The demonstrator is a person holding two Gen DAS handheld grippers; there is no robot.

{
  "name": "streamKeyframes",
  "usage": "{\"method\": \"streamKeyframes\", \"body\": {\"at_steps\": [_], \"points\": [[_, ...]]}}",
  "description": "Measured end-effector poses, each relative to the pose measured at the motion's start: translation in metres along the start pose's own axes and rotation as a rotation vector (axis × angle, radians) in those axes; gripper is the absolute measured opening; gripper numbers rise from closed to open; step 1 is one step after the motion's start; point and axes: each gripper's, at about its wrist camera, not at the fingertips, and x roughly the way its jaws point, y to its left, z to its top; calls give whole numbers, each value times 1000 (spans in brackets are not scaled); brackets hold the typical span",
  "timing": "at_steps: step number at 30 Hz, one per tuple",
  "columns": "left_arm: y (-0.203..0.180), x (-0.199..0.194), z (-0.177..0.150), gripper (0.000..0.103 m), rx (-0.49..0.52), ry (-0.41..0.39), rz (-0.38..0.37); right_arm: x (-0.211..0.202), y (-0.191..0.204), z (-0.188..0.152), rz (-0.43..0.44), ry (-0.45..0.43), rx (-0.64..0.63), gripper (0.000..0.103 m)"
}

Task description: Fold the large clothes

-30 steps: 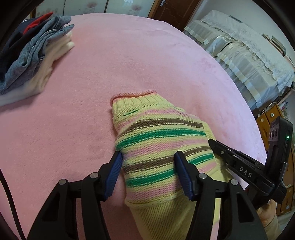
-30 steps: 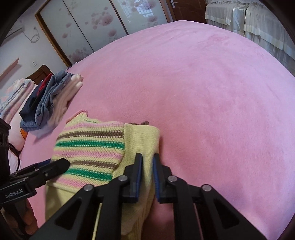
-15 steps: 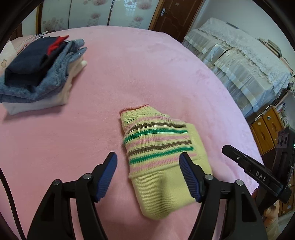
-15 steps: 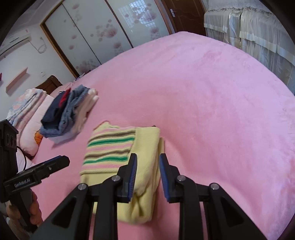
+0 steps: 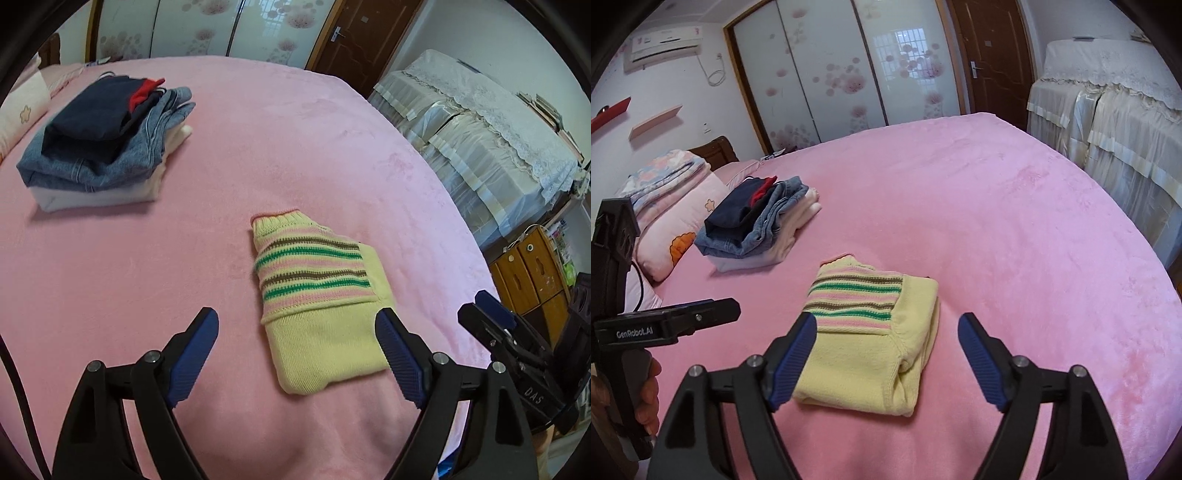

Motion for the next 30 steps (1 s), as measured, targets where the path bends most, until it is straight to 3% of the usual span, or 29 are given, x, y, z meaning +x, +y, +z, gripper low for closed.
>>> {"method": "streamKeyframes", "body": {"at_steps": [12, 20, 26, 30], "points": [[-4, 5, -15, 86, 39, 11, 12, 4, -16, -17, 37, 72, 89, 83], [3, 35, -25, 86, 27, 69, 7, 28, -23, -30, 60, 138, 108, 83], [14, 68, -31, 86, -13, 134, -19, 58, -40, -43, 90, 220, 179, 83], [27, 88, -32, 86, -62, 169, -82, 77, -50, -47, 127, 261, 235, 83]]}}
